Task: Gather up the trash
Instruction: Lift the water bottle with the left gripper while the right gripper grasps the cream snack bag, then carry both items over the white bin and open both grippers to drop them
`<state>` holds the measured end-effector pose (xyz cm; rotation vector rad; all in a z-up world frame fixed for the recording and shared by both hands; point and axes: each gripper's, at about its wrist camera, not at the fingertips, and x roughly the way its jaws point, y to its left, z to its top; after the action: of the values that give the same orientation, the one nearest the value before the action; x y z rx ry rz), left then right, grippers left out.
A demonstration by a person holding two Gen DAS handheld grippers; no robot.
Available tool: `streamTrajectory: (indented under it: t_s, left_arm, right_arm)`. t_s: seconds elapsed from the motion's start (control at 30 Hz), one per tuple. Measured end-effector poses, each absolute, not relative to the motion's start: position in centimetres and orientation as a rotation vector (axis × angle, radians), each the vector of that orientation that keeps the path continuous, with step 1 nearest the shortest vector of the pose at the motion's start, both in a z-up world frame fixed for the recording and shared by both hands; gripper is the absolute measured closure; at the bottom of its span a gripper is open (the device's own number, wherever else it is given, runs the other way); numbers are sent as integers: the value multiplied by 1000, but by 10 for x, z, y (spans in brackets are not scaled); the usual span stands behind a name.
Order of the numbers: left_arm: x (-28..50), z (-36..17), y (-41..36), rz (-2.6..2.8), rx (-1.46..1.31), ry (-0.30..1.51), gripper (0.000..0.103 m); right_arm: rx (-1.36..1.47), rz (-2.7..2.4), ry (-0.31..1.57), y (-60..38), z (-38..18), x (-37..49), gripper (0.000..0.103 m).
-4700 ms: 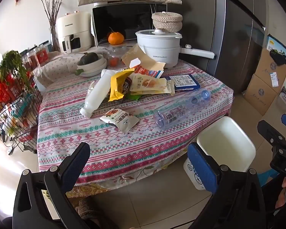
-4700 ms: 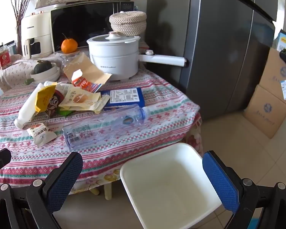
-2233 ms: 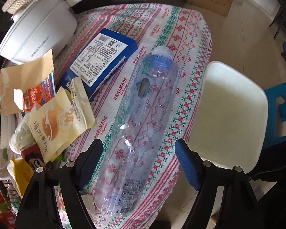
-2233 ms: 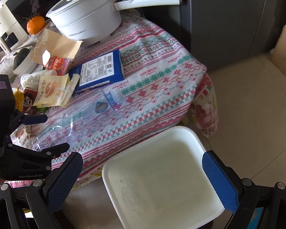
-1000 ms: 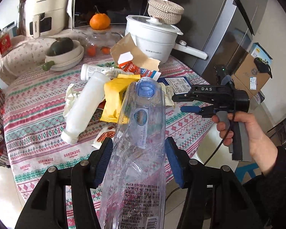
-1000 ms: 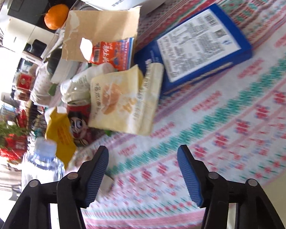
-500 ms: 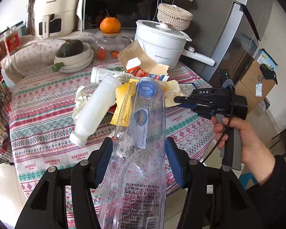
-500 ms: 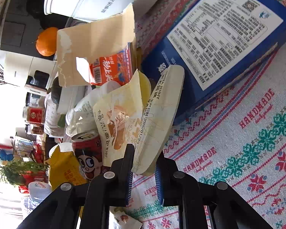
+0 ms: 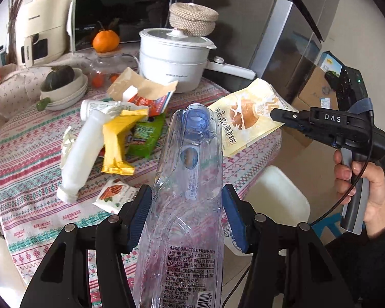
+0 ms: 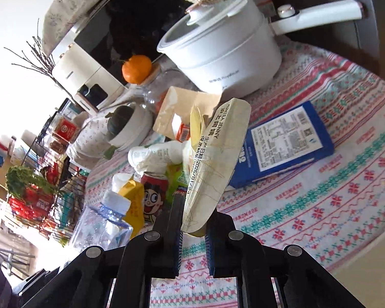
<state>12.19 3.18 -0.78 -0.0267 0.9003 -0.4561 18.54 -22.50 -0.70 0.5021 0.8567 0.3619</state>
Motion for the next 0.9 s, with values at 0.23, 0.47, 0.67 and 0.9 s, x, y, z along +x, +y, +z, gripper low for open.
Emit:
streamTrajectory:
  t_s: [0.23, 0.47, 0.67, 0.9]
  left_arm:
    - [110, -20, -33, -610, 41, 971, 43]
    - [98, -52, -116, -752, 161, 1076, 43]
    - [98, -97, -169, -769, 280, 1156, 43]
    - [111, -134, -198, -751, 344, 1189, 42]
  right_arm:
    - [376, 244, 816, -277, 11, 127, 90]
    - [372, 76, 887, -344, -16, 79, 90]
    - [368, -29, 964, -379, -39, 65, 90]
    - [355, -72, 1053, -388, -62, 66, 90]
